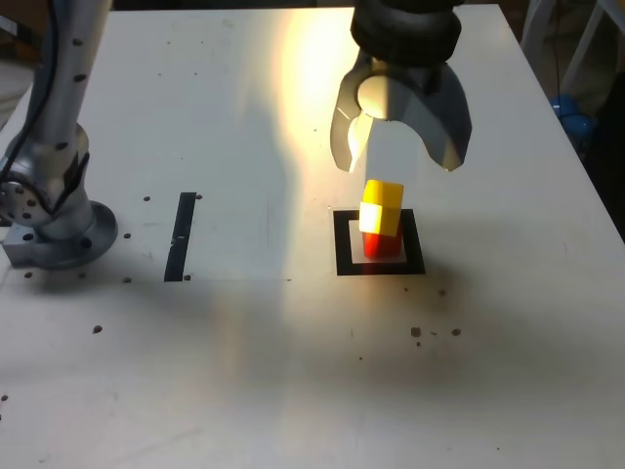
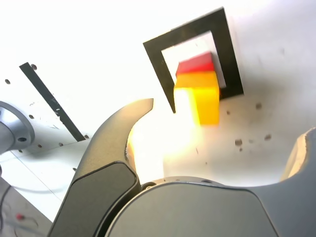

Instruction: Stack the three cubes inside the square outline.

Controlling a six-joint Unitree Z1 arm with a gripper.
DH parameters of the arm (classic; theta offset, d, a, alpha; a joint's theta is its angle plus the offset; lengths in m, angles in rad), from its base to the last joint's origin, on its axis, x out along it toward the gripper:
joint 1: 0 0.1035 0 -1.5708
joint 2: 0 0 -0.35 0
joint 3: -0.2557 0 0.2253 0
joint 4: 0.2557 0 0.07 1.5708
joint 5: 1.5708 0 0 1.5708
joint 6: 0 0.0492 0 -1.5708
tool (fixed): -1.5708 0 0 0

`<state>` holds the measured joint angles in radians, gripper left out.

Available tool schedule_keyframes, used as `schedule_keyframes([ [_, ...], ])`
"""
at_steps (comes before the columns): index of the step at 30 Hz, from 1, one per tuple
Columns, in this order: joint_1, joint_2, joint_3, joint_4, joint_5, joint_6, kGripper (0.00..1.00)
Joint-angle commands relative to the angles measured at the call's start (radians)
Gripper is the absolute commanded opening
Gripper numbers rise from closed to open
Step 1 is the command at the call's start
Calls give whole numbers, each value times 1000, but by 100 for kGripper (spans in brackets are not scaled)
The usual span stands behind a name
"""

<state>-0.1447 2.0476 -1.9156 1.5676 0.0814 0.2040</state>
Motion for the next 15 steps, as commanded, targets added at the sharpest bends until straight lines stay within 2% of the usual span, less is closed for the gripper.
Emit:
schedule_keyframes([
  [1, -29, -18, -7, 14, 7, -9, 100],
  [6, -111, -24, -13, 27, 8, -60, 99],
  [15, -292, 28, -50, 37, -21, -229, 99],
])
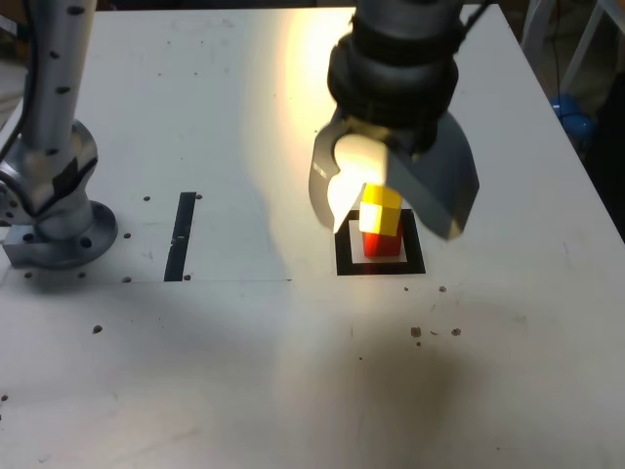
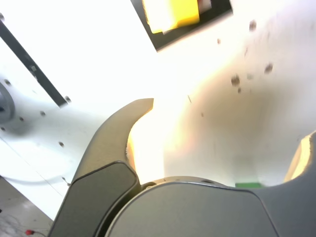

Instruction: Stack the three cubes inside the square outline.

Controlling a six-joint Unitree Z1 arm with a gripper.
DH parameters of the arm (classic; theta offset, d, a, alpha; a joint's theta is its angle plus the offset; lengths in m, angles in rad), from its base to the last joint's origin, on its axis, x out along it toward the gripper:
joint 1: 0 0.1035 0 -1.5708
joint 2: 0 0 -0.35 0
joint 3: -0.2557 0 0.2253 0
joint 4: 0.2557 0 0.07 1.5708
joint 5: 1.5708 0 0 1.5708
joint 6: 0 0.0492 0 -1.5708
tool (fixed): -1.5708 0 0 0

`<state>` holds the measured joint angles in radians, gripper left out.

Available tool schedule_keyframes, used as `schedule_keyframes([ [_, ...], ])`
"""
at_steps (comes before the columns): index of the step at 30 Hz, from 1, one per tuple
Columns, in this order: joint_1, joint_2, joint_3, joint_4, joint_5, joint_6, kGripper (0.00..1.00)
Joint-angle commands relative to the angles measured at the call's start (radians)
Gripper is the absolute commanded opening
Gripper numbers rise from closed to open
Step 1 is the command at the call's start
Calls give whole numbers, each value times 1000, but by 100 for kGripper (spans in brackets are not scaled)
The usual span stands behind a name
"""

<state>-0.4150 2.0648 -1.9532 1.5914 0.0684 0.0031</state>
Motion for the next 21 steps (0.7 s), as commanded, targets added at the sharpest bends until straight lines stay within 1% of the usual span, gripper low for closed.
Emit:
schedule_keyframes([
  [1, -41, 18, -19, 13, -15, -48, 99],
  [6, -119, 62, -55, 13, -57, -137, 99],
  [12, -184, 134, -115, 12, -108, -229, 99],
  [21, -227, 225, -202, 12, -146, -301, 99],
])
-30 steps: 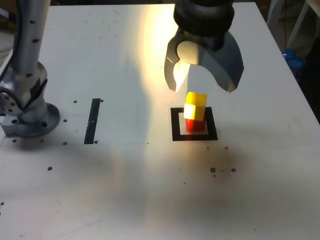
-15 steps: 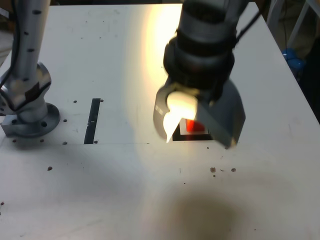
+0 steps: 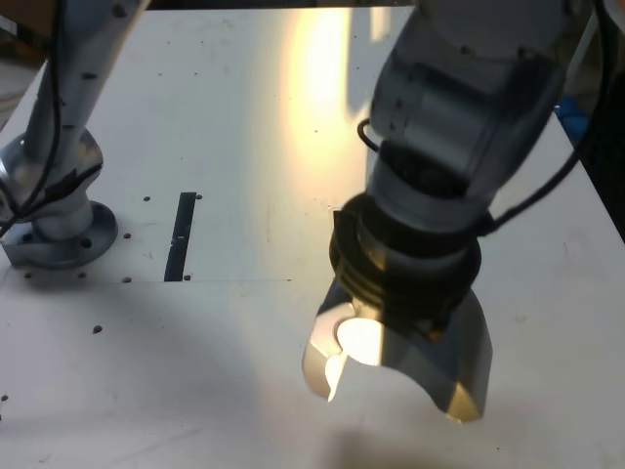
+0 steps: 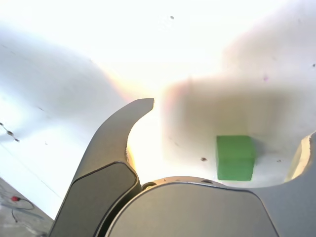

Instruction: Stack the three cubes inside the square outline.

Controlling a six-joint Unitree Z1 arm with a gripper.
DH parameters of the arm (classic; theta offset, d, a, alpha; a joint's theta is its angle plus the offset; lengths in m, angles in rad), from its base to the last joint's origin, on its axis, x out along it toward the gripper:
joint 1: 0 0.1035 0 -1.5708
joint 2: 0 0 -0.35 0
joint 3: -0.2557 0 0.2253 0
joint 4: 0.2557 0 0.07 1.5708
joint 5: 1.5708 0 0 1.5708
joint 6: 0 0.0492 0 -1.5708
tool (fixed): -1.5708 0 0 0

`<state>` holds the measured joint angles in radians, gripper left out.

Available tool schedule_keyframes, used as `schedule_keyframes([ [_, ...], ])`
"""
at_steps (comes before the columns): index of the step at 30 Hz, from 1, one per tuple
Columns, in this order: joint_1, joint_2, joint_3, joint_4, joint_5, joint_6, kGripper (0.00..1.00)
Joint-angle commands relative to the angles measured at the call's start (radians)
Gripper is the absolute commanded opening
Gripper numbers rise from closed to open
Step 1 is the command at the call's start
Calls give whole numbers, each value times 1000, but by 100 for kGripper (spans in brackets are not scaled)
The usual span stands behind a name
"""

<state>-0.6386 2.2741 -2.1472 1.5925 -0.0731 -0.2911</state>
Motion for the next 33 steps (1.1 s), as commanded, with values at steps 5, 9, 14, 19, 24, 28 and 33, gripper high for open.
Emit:
schedule_keyframes([
  [5, -14, 56, -40, 10, -19, -45, 99],
  [9, -32, 98, -80, 10, -36, -72, 98],
  [14, -55, 161, -144, 11, -60, -91, 98],
  [19, -69, 212, -188, 11, -78, -104, 97],
  [24, -73, 238, -207, 11, -85, -111, 95],
  [28, -75, 256, -219, 11, -93, -111, 92],
  [33, -76, 264, -221, 12, -96, -113, 78],
])
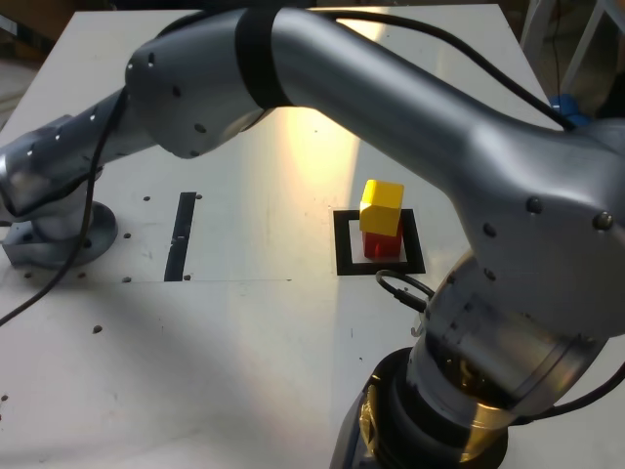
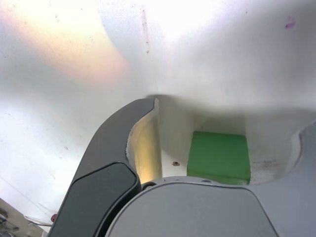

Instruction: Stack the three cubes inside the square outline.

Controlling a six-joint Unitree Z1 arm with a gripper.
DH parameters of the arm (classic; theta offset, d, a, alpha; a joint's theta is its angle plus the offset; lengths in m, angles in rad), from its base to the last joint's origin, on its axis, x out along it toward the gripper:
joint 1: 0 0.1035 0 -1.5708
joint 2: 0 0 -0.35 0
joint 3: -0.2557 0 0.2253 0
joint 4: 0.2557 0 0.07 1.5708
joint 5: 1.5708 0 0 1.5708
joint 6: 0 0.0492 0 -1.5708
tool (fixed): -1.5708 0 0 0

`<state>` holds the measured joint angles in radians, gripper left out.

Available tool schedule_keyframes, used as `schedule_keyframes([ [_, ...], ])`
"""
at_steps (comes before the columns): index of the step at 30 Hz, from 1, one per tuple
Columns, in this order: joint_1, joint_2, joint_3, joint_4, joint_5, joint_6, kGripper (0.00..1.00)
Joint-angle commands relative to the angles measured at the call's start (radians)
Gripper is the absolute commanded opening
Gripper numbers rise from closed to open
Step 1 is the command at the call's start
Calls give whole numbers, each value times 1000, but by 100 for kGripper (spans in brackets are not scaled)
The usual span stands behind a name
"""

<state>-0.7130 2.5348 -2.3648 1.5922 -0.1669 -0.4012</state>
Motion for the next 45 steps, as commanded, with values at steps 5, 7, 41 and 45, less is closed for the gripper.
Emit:
schedule_keyframes([
  [5, -6, 2, -15, 16, -1, -8, 53],
  [7, -9, 0, -26, 16, 6, -9, 42],
  [41, -16, 4, -63, 16, 0, 8, 28],
  [45, -16, -9, -64, 20, 4, 8, 28],
])
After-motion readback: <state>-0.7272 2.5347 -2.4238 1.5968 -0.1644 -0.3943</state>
